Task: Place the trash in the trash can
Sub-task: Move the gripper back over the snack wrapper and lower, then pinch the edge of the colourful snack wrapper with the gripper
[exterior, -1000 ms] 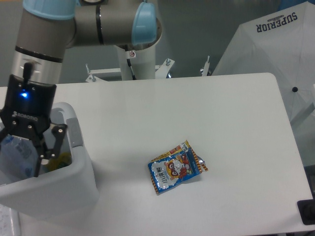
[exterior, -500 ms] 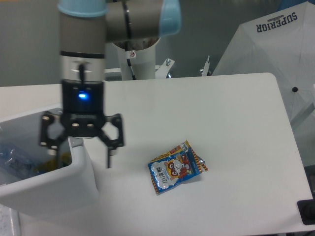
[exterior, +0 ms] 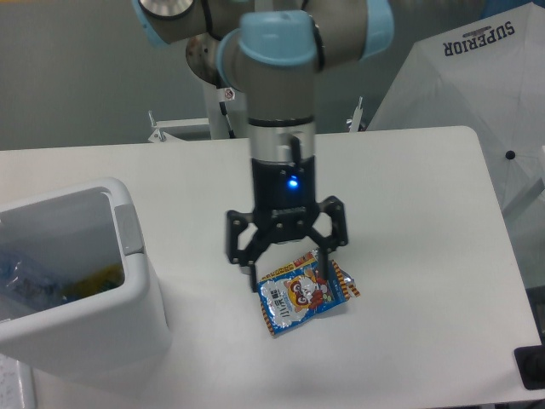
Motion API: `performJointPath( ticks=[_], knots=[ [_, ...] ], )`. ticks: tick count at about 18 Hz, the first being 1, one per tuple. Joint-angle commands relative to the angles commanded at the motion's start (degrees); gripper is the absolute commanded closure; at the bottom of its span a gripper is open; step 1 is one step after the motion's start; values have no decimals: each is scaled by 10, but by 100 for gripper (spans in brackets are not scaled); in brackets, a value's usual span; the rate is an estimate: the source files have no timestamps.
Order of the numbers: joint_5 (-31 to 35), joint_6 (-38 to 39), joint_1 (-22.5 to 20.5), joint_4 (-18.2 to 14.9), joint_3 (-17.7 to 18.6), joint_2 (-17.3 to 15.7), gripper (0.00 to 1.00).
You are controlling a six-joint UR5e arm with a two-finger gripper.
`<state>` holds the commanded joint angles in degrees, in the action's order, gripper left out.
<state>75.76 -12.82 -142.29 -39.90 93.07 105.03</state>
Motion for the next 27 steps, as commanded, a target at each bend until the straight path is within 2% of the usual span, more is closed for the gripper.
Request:
performJointPath(
  ticks=[8, 12, 14, 16, 25, 27],
  knots=[
    [8, -52, -13, -3, 34, 76, 0],
    [29, -57, -15, -3, 40, 78, 0],
    [44, -81, -14, -2, 57, 87, 0],
    [85, -113, -13, 3, 82, 91, 1],
    [98, -133, -26, 5, 75, 113, 1],
    [98, -141, -28, 15, 74, 120, 0]
  ],
)
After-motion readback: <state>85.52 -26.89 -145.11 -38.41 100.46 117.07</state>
